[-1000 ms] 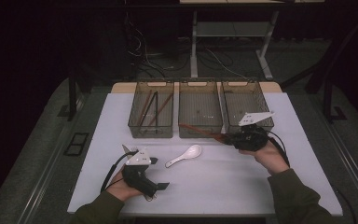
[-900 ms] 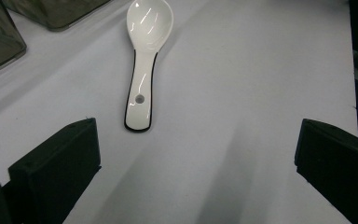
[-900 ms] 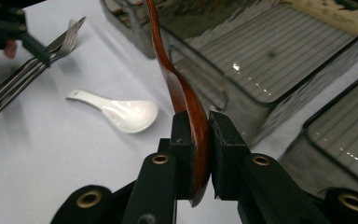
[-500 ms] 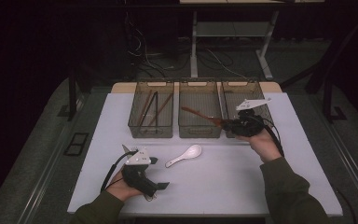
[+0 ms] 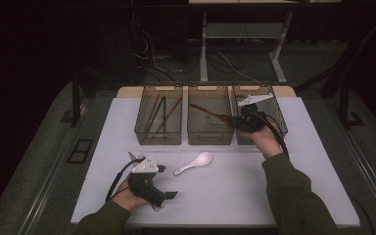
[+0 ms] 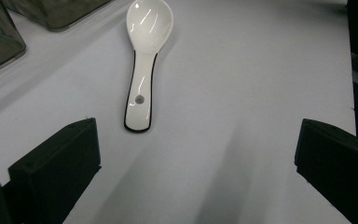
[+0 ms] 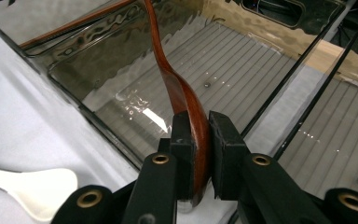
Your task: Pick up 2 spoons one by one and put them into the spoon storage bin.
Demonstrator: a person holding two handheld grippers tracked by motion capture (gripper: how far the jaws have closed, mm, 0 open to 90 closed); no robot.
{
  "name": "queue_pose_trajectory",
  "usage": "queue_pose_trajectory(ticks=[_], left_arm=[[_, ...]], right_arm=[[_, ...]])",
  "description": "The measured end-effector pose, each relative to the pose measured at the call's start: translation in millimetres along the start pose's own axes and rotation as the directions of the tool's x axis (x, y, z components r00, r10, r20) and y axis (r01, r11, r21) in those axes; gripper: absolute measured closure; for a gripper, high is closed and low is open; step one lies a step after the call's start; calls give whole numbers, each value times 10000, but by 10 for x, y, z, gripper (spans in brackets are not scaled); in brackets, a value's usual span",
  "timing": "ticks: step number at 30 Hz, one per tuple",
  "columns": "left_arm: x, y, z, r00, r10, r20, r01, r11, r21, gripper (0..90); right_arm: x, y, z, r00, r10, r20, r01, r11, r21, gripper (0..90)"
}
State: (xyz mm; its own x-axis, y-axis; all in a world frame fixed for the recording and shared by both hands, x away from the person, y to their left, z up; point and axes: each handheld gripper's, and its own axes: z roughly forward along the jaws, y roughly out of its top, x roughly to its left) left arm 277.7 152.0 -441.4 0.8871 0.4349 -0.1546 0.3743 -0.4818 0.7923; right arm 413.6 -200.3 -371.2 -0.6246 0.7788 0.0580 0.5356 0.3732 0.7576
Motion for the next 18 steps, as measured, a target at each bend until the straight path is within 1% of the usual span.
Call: queue_pose_trajectory(ticks=[4,8,10,11,13,15,16,18], left_arm=[[-2,0,2,10000,-32,3,32,10000,-8,0],[-1,-1,4,10000,-50,5,50,10000,-3,0],[-2,-1,4,10000,-39,12,39,10000,9,0],[3,0,-1,10000,57,6,-57,9999,86,0],[1,0,1,10000,37,4,-37,10000,86,0],[1,0,0,10000,36,-1,-36,10000,88,0],[1,0,0,10000,37,2,-37,10000,80,0],[2,-1,0,10000,34,8,-34,10000,67,0]], right_arm=[[-7,-8,65,9998,154,137,-156,9997,166,802],[-26,-19,101,9995,201,244,-205,9996,185,802],[-27,-20,114,9994,249,233,-253,9995,168,802],[-26,-22,121,9994,243,235,-247,9995,181,803],[-14,-23,136,9995,266,176,-270,9994,230,808],[-2,-26,156,9997,178,178,-182,9995,250,801],[6,-28,161,9997,241,107,-244,9993,266,786],[9,-28,167,9998,168,110,-170,9996,217,748]])
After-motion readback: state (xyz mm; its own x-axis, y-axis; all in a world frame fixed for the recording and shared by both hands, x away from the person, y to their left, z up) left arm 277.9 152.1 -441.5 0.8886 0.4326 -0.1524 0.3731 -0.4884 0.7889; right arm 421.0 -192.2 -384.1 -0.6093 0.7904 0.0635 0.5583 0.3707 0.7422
